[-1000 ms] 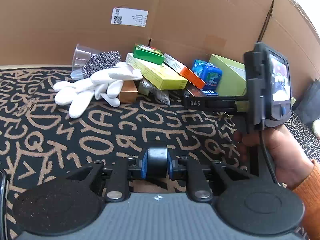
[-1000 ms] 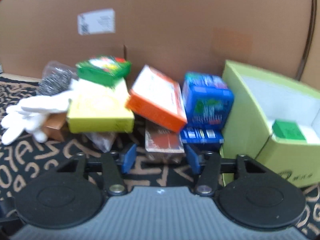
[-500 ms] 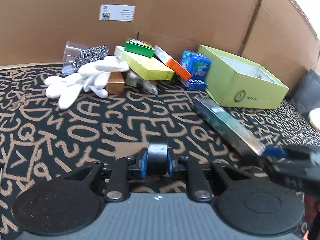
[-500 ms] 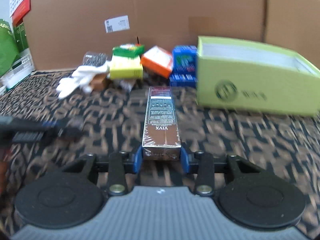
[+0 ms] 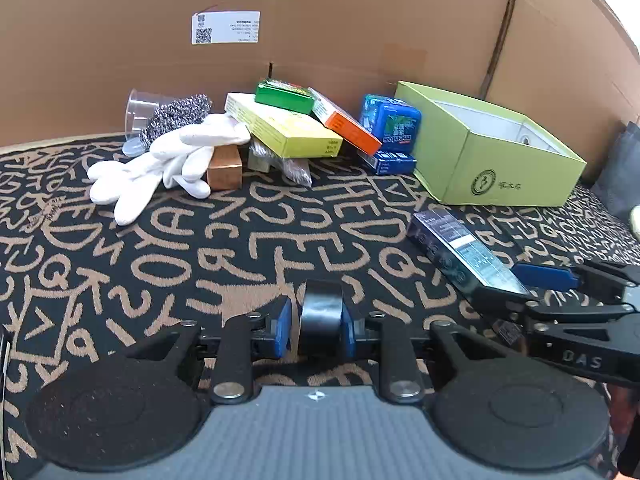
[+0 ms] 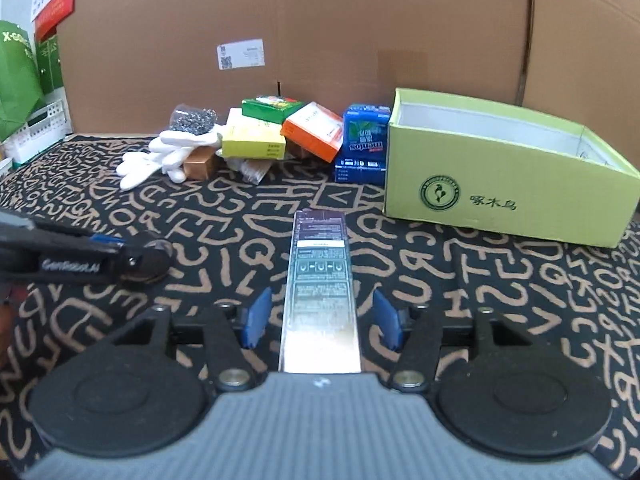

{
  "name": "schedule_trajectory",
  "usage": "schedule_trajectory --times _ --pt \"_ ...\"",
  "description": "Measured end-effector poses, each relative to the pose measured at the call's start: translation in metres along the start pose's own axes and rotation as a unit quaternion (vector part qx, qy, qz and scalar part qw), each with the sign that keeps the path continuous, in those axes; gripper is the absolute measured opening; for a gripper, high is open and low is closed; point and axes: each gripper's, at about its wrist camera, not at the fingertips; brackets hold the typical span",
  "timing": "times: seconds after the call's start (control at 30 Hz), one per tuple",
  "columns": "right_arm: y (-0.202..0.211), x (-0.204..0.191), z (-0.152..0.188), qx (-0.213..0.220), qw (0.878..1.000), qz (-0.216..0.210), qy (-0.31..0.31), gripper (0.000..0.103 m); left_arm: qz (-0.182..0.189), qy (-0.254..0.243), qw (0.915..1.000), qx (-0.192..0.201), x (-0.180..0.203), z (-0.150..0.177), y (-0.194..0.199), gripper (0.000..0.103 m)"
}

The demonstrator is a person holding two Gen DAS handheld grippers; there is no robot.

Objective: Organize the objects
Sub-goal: 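Grasp the black tape roll with the left tool while the right tool grasps the dark blue slim box, then carry both items over the lime-green box and open both tools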

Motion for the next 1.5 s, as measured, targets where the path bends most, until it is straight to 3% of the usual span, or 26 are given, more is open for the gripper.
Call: schedule_trajectory --times 0.1,0.2,0.33,0.57,0.77,0.97,1.1,1.23,1.37,1.5 --pt "-0.012 0.0 -0.003 -0.006 1.0 0.002 -0.005 0.054 -0.001 -0.001 1.0 0.001 0.0 -0.003 -0.005 0.026" --pt "-0.023 0.003 -0.002 -0.012 1.0 -0.001 -0.013 0.044 -0.002 -0.01 1.0 -0.001 0.002 -0.004 -0.007 0.026" --pt "-0.019 0.007 0.001 -0.005 1.0 -0.007 -0.018 0.038 -0.006 -0.024 0.9997 -0.002 0.005 -0.003 -0.006 0.019" --pt "0.011 0.028 0.01 -0.001 0.998 -0.031 -0.06 0.038 0.043 -0.026 0.9988 -0.002 0.02 -0.01 0.002 0.018" --pt "0.055 0.052 -0.008 0.054 0.996 -0.018 -0.067 0.038 0.095 -0.063 0.9927 0.041 0.05 -0.046 0.01 0.018" --pt "0.082 0.088 -0.054 0.121 0.991 0.025 -0.052 0.038 0.13 -0.106 0.9813 0.095 0.084 -0.106 0.012 0.018" --pt "0.077 0.114 -0.095 0.147 0.986 0.062 -0.042 0.038 0.121 -0.11 0.9797 0.116 0.104 -0.152 -0.004 0.018" --pt "0.053 0.138 -0.129 0.153 0.983 0.092 -0.039 0.038 0.114 -0.094 0.9832 0.108 0.115 -0.187 -0.035 0.018" --pt "0.019 0.166 -0.147 0.157 0.979 0.108 -0.068 0.038 0.087 -0.098 0.986 0.103 0.126 -0.204 -0.072 0.018" --pt "-0.012 0.187 -0.15 0.149 0.978 0.124 -0.084 0.038 0.074 -0.094 0.9903 0.07 0.129 -0.21 -0.109 0.018"
Point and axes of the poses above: each gripper's, at about its wrist camera, not at the fingertips, and y roughly against the way its jaws point, x to its right, z to its underside, and after that the axes turned 10 degrees about -y, right-handed
